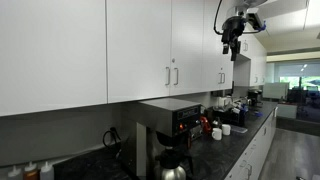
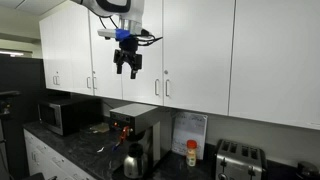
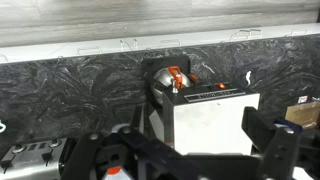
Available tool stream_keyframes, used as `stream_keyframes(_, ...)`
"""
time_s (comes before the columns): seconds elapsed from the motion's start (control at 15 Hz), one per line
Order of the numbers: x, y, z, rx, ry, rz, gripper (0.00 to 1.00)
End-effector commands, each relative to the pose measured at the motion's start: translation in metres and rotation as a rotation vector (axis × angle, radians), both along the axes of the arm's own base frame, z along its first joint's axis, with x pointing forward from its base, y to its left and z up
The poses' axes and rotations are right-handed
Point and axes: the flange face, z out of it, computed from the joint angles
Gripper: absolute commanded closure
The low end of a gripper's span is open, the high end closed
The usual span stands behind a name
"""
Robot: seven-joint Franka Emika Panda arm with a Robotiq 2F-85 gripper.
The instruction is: Open the right door of the cabinet above the coffeemaker
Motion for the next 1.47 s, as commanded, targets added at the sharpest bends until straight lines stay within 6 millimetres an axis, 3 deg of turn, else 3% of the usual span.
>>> stream_keyframes(0.0,0.0,0.0,0.001,0.0,0.001,0.0,0.0)
stream_keyframes(0.73,0.006,-0.001,-0.001,-0.008,-0.028,-0.028,0.0)
stream_keyframes(1.0,0.032,-0.004,-0.004,-0.038,-0.1,-0.071,0.0)
stream_keyframes(1.4,0.087,0.004,-0.033,-0.082,-0.188,-0.02,0.0)
